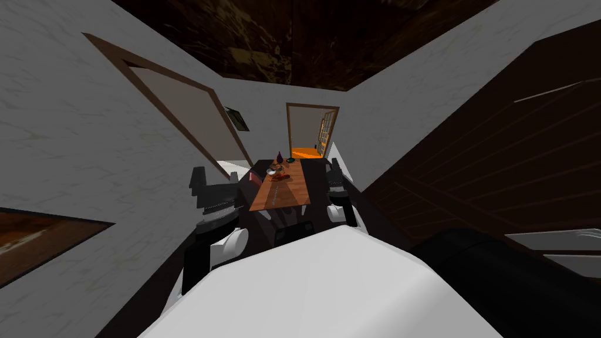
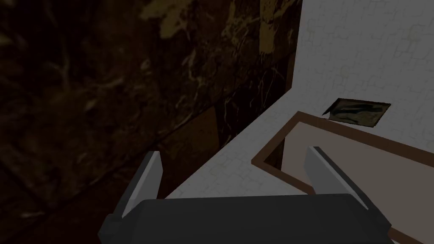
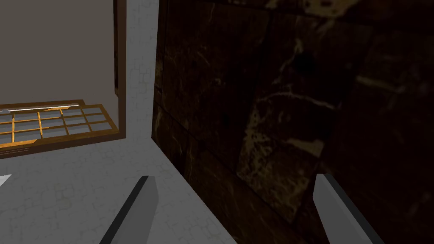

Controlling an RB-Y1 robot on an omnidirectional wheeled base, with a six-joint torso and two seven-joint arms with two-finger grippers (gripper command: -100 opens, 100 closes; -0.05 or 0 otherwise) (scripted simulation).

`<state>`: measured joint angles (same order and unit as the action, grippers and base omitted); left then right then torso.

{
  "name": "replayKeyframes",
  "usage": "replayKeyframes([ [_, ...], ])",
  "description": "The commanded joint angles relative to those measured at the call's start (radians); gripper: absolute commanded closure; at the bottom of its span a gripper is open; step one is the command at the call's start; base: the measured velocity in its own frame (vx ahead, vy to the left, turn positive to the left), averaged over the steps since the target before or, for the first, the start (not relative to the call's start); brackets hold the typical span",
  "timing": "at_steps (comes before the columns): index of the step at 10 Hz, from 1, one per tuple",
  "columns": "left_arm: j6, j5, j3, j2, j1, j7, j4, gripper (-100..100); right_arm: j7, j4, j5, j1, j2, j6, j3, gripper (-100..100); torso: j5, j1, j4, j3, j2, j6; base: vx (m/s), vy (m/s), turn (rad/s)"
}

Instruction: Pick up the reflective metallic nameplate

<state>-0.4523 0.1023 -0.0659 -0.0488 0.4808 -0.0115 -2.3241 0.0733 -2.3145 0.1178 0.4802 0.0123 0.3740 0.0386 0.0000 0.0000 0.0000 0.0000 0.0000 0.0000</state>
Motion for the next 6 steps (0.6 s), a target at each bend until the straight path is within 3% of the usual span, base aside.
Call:
replayKeyframes([
  [1,0.011,-0.019,0.002,-0.017,-0.003,0.012,0.022,-100,0.000,0.000,0.000,0.000,0.000,0.000,0.000,0,0.000,0.000,0.000,0.000,0.000,0.000,-0.007,0.034,-0.170],
  [6,0.067,-0.109,0.011,-0.065,-0.021,0.071,0.127,-100,0.000,0.000,0.000,0.000,0.000,0.000,0.000,0,0.002,0.008,0.000,0.001,0.001,0.000,-0.011,0.112,-0.272],
])
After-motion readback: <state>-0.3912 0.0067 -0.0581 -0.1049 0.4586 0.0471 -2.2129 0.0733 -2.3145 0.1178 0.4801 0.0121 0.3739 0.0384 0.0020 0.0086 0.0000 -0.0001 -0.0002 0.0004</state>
